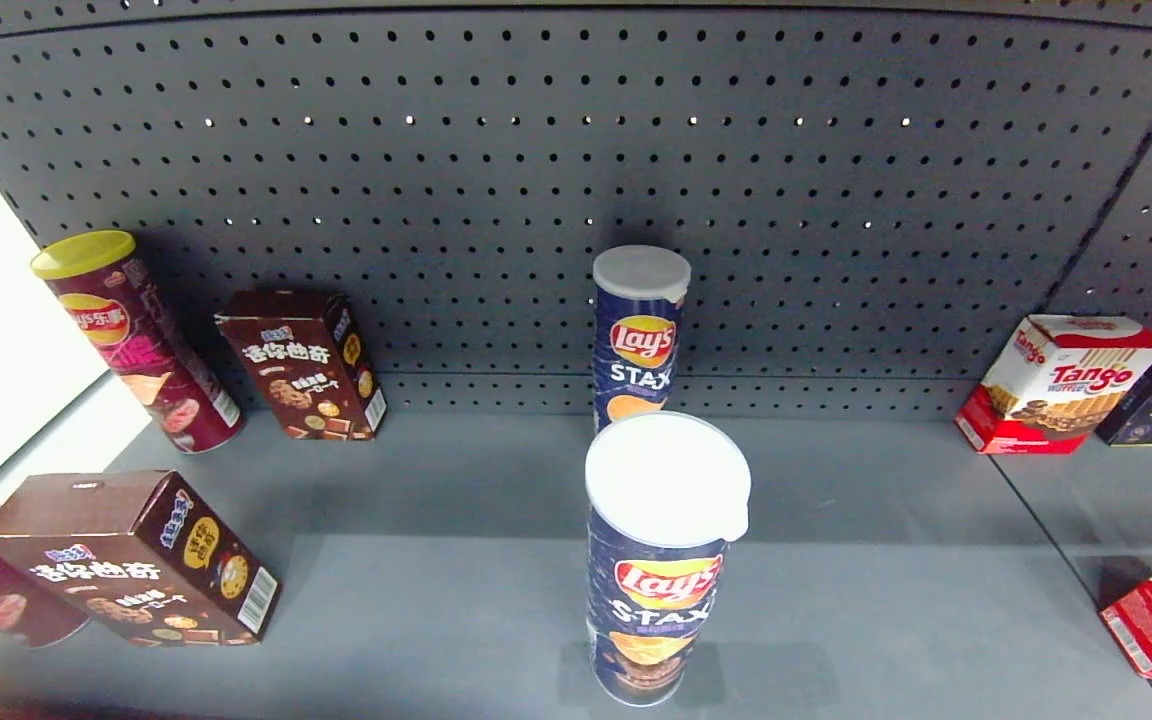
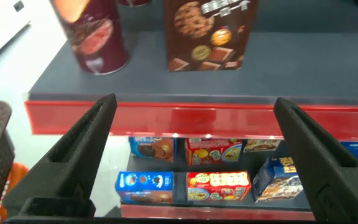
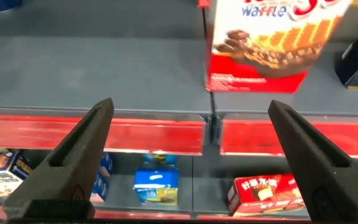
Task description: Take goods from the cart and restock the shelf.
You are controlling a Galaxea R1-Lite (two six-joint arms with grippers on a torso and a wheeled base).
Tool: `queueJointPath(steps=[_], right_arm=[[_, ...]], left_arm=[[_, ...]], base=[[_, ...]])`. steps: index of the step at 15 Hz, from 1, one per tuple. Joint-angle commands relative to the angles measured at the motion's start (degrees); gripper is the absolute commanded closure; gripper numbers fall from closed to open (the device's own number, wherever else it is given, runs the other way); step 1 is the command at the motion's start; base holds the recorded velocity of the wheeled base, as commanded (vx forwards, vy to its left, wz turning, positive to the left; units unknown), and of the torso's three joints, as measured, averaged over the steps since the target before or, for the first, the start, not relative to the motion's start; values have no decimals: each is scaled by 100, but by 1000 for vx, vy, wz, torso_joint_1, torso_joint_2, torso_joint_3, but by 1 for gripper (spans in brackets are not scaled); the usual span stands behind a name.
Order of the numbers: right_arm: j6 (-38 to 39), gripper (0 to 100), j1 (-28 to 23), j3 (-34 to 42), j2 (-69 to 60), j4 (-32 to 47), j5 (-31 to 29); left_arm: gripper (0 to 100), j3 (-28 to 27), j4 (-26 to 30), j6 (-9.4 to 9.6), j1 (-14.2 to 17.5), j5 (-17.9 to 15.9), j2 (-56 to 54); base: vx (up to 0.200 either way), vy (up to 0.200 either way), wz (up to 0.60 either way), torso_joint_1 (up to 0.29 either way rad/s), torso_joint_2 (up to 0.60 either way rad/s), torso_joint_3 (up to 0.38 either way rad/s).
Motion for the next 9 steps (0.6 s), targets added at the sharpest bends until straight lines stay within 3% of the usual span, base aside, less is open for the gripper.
queueJointPath(steps=[1, 9], right_arm=[[-1, 0, -2, 0, 6, -6, 2], [-1, 0, -2, 0, 6, -6, 2]], left_arm=[[0, 0, 9, -4, -4, 2, 7], [0, 0, 0, -4, -4, 2, 7]], base=[[0, 0, 0, 0, 0, 0], [0, 0, 0, 0, 0, 0]])
